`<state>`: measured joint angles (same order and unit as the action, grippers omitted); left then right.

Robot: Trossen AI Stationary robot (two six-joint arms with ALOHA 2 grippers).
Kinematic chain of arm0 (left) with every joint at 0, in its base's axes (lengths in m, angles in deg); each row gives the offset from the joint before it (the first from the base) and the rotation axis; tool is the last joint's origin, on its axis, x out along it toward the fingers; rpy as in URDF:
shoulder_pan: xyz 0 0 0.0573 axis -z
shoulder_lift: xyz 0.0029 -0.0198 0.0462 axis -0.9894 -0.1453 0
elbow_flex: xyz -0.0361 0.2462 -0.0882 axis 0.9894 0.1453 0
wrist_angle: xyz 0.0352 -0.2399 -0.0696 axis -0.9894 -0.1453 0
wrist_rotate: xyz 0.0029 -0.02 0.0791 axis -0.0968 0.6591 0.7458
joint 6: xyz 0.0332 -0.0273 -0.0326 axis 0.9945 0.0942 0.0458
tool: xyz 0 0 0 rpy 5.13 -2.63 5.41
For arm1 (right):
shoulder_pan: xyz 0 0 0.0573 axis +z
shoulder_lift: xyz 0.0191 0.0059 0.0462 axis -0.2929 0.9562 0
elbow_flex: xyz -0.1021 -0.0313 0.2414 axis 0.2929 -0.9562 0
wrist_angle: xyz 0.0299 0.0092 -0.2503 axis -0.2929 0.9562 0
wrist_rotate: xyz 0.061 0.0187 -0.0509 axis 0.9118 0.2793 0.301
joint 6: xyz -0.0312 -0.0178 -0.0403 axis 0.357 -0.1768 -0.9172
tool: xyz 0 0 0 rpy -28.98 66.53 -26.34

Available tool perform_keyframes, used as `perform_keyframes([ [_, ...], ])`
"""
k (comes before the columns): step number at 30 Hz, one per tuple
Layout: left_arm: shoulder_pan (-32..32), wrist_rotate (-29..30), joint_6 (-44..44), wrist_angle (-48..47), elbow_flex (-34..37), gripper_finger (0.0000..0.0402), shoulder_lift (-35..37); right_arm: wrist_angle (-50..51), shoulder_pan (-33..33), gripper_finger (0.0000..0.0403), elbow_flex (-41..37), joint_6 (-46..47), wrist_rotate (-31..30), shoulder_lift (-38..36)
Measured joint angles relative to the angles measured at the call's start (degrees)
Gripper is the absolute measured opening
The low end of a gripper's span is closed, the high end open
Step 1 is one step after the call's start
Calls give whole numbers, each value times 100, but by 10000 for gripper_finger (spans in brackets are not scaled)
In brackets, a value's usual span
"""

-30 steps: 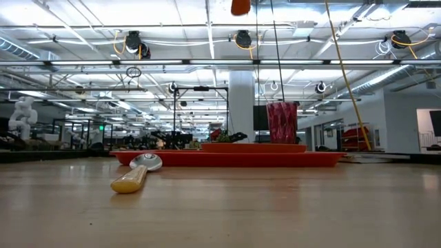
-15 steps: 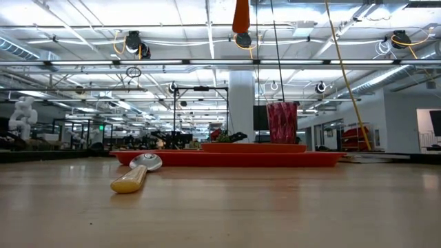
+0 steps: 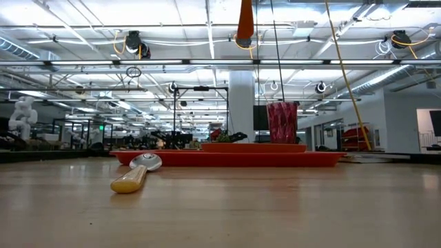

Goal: Pick and place plate/cup/fork/spoon on tray
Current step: Put the orange fork to the left side of the orange plate on the red serving tray

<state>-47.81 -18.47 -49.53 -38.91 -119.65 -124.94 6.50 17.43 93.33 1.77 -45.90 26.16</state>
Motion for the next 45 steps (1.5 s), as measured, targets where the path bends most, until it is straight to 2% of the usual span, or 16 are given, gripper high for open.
perform_keyframes([
  [5,-185,-206,157,181,0,161,0,82,-28,0,5,46,-8,0],
  [9,-259,-258,213,177,0,161,0,183,-22,0,4,49,-303,0],
  [19,-252,-305,575,190,0,157,0,168,-26,0,4,-131,-258,-2],
  [28,-253,-482,654,177,0,91,0,166,-26,0,4,-220,42,-2],
  [39,-252,-524,598,143,0,16,0,168,-26,0,4,-245,37,-2],
  [45,-251,-524,599,137,0,18,0,168,-26,0,4,-261,39,-2],
])
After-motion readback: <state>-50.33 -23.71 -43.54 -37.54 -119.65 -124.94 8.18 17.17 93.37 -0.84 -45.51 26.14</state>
